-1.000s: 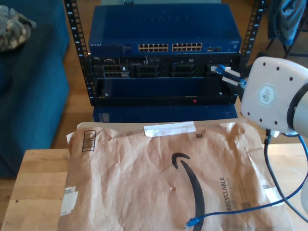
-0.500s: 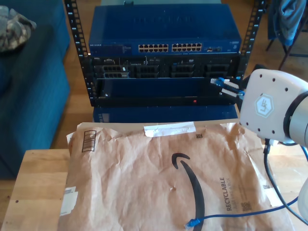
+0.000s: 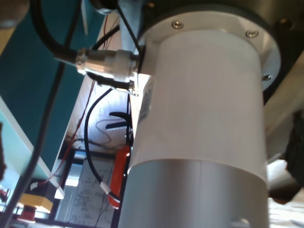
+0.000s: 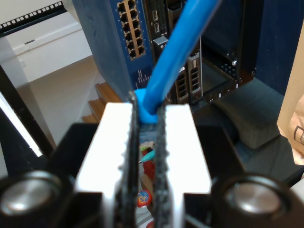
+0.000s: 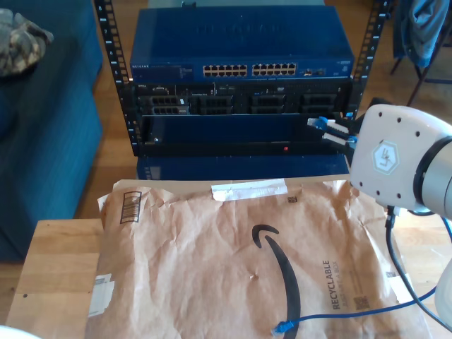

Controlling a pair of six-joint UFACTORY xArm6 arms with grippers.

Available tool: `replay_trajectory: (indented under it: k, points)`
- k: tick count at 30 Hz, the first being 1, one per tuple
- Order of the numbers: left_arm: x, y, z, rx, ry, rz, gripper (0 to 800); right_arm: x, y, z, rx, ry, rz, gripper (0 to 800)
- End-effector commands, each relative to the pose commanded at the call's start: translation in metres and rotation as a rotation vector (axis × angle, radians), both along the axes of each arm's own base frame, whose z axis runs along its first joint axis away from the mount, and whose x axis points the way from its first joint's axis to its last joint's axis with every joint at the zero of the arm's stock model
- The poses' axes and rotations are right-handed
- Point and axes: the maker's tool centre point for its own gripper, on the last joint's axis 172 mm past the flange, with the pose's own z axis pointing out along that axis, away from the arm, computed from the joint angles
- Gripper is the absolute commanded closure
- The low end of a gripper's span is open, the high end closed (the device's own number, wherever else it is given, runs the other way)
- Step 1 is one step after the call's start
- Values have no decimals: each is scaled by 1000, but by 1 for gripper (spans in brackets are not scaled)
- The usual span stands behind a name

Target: Grab the cable and plug it in

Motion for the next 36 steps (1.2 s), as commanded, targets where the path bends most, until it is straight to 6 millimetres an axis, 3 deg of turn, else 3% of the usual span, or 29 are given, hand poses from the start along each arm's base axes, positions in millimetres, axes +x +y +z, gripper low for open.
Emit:
replay_trajectory:
  k: [1,4,11,14,17,20,25,26,27,28,29,33,36]
  points:
    - [1,3,-5,24,-4,0,1,0,0,-1,-1,1,0,800]
    - [1,-14,-27,30,-8,-2,1,-1,-2,-11,-7,17,-3,799]
    - [-3,4,-68,200,-32,25,0,3,-15,-15,-9,25,-37,800]
    - [-5,6,-71,213,-59,1,0,4,-21,-22,-12,34,-52,800]
    - [-3,-10,-83,185,-65,-6,0,3,-23,-24,-14,36,-55,800]
    - [-2,-3,-93,231,-69,-9,0,0,-24,-30,-17,41,-54,800]
    - [-2,-1,-93,239,-67,1,0,-1,-25,-20,-11,19,-54,799]
    - [-3,-1,-93,239,-67,3,0,-1,-25,-19,-12,15,-56,781]
    - [-2,0,-93,241,-68,4,0,0,-24,-17,-11,15,-53,689]
    - [-2,0,-93,241,-68,4,0,0,-23,-18,-13,18,-50,492]
    - [-2,0,-93,241,-68,4,0,3,-24,-22,-19,31,-55,372]
    - [-2,-1,-93,238,-68,4,0,9,-34,-39,-58,74,-68,345]
    - [-2,-1,-93,238,-68,4,0,-9,-18,-59,-119,230,39,313]
